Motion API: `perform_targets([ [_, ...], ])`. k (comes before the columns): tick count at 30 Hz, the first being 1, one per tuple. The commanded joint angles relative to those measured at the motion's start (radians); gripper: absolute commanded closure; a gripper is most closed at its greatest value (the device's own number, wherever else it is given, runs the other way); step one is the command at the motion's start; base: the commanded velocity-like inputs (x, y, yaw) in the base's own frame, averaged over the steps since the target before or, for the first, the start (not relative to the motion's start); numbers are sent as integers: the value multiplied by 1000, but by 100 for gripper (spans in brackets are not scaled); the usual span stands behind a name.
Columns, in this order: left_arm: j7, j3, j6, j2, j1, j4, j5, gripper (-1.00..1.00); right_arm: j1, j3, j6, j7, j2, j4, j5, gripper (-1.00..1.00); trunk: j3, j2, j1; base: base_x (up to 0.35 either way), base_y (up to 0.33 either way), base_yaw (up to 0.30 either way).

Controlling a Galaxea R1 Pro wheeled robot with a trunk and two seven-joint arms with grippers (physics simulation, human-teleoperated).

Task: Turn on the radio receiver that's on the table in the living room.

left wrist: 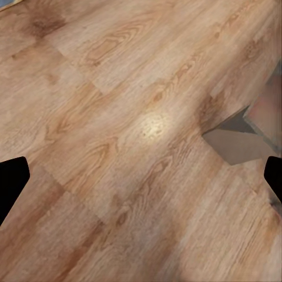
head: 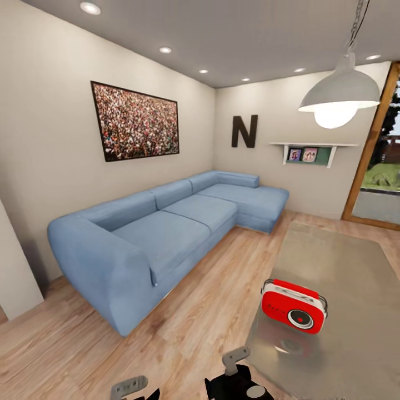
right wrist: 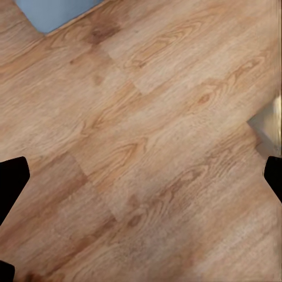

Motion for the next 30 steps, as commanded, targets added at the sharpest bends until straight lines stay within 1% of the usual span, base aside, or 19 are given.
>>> perform_targets([
  [1,0,0,0,0,0,0,0,-100,0,0,0,0,0,0,0,-100,1,0,0,0,0,-239],
  [30,0,0,0,0,0,1,0,-100,0,0,0,0,0,2,0,-100,37,0,0,0,0,-239],
])
